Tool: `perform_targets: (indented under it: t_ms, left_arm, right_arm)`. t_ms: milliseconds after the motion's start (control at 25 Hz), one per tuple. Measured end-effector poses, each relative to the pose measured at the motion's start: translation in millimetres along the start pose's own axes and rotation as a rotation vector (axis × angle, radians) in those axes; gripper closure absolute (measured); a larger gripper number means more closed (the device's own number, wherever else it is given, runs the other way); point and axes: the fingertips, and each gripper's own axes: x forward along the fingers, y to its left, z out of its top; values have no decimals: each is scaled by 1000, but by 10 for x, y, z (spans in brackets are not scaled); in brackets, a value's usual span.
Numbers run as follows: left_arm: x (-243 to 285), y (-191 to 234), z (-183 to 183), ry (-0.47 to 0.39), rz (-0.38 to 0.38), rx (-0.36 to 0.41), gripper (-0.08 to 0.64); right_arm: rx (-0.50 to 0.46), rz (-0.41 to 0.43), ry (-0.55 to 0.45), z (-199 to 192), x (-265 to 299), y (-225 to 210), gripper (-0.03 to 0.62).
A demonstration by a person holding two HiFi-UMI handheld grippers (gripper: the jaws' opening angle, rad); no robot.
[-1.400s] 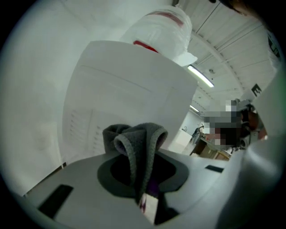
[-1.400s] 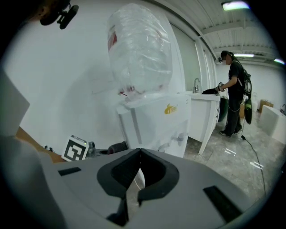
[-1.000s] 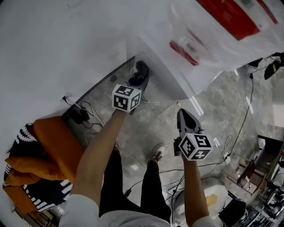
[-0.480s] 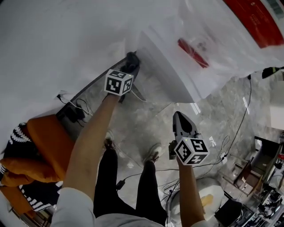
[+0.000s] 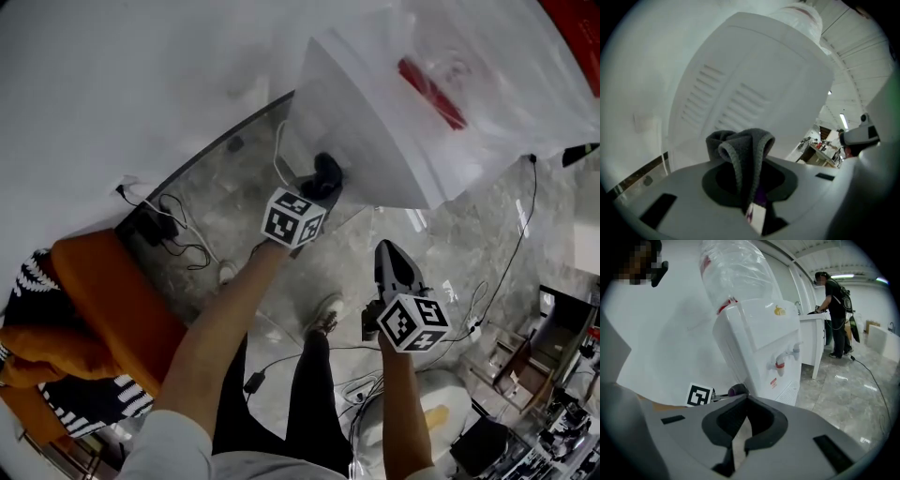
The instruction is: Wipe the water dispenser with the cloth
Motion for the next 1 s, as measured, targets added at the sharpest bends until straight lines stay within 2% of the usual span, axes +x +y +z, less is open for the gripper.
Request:
perform_targets:
  t_ms: [200,360,560,840,1000]
  left_arm:
    - [156,-445,-423,28,-65,-68,483]
    - [240,-399,-609,36,-33,-174,483]
    - [335,106,-607,32,45,-161,483]
    - [388,1029,-537,-9,126,-209,483]
    - [447,1467,-576,9,170,-154,483]
  right_arm:
    - [78,-18,11,-139,-7,-109,577]
    - [96,-42,42,-271,46,-159,577]
    - [91,-64,85,-456,239,-179,577]
    - [72,-71,134,-610,563,-21,577]
    - [72,-100,136,-622,662,-3,577]
